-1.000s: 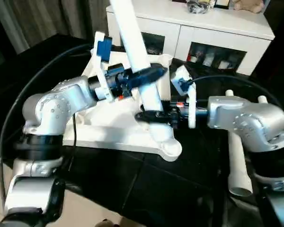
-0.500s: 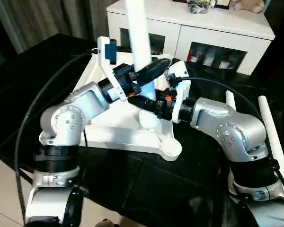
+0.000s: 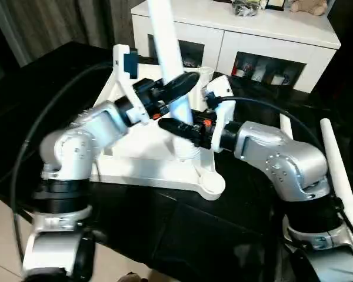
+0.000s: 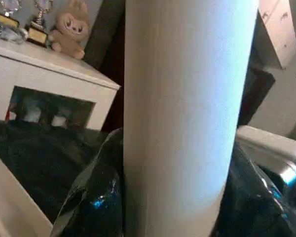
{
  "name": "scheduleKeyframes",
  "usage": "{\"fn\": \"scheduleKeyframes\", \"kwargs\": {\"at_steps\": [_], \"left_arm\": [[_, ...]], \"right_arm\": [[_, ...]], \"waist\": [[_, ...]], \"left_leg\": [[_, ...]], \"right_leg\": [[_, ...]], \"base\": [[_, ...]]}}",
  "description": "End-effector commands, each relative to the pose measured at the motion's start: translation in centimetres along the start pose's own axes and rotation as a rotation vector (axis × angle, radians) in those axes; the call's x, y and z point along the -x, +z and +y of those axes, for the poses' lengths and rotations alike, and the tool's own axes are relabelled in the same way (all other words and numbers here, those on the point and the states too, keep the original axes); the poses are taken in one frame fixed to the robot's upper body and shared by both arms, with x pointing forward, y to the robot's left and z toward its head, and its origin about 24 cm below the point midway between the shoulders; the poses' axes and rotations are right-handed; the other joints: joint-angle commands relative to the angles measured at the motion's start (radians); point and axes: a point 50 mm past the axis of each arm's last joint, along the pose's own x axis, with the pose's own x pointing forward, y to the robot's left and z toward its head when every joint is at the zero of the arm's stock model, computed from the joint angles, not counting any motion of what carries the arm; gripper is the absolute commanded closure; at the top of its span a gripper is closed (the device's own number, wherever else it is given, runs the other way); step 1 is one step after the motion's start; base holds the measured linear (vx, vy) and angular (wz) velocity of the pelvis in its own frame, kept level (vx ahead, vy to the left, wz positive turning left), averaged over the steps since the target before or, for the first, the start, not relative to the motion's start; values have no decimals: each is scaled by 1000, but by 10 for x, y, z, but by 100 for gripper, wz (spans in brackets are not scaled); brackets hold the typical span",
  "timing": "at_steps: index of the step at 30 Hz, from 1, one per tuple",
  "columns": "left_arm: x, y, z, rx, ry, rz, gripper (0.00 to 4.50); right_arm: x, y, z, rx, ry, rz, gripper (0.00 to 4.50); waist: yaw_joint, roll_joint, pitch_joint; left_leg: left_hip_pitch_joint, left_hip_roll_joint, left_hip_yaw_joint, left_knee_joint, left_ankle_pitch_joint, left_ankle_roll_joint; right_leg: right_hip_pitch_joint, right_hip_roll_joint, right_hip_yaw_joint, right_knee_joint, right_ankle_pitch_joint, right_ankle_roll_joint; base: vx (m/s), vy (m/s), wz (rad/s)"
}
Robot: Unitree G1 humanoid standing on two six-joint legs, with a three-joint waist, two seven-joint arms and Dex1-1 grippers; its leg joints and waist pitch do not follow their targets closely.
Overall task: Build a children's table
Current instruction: Pick table leg
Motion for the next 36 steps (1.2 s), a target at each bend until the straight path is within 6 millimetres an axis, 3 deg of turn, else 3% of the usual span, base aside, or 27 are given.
{"fn": "scheduleKeyframes", "kwargs": {"at_steps": [1, 9, 24, 36], "left_arm": [[-3, -1, -11, -10, -87, 38, 259], [-4, 0, -17, -36, -188, 96, 259], [-5, -4, -23, -71, -295, 164, 259], [-5, -4, -21, -100, -300, 175, 259]], "right_arm": [[7, 11, -11, 19, -50, -32, 148], [23, 15, -14, 46, 59, 35, 93], [34, 9, -12, 10, 222, 140, 92], [35, 12, -9, -112, 296, 98, 92]], "waist": [[0, 15, -73], [2, 13, -73], [2, 6, -75], [4, 9, -76]], "left_leg": [[16, 69, -27, -93, -163, -59], [12, 68, -26, -92, -149, -46], [11, 71, -26, -87, -134, -25], [11, 71, -25, -86, -125, -24]], "right_leg": [[51, -67, 48, -57, -175, -228], [57, -68, 49, -55, -160, -237], [58, -70, 48, -55, -169, -262], [59, -72, 48, -55, -162, -268]], "base": [[0, 0, 0], [0, 0, 0], [0, 0, 0], [0, 0, 0]]}}
